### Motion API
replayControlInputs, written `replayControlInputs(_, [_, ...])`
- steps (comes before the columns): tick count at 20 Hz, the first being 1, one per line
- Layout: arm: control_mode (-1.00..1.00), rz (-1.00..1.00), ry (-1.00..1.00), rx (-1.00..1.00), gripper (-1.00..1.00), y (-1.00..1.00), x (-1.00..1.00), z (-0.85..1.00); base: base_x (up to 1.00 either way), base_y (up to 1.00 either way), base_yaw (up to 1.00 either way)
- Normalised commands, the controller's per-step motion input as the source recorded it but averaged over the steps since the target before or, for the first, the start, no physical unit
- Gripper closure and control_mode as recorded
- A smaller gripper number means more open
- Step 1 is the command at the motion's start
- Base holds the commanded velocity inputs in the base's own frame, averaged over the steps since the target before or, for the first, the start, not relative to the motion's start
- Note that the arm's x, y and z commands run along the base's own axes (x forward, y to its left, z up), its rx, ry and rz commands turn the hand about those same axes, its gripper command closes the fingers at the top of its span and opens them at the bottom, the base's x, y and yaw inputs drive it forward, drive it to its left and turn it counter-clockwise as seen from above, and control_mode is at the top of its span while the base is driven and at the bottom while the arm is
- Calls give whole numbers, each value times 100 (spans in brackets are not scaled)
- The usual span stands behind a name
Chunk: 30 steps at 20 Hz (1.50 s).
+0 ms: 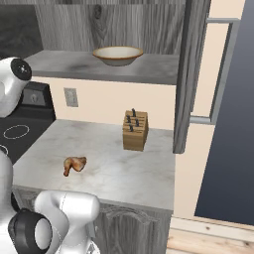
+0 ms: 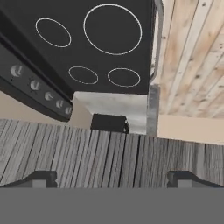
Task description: Retrieve the bowl from the cabinet, then place the raw meat into the bowl to avoid contamination.
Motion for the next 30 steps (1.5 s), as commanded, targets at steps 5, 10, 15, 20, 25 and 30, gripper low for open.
replayControlInputs(5, [-100, 0, 7, -25, -100, -81, -6, -16, 0, 0, 0])
replayControlInputs(10, [-100, 14, 2, -26, -100, -77, 4, -36, 0, 0, 0])
replayControlInputs(15, [-100, 15, 4, -41, -100, -56, 2, -22, 0, 0, 0])
replayControlInputs(20, [-100, 23, -3, -35, -100, -40, 6, -58, 0, 0, 0])
replayControlInputs(25, [-100, 14, -3, -13, -100, -29, 25, -28, 0, 0, 0])
replayControlInputs(30, [-100, 13, -28, -5, -100, -32, 6, -1, 0, 0, 0])
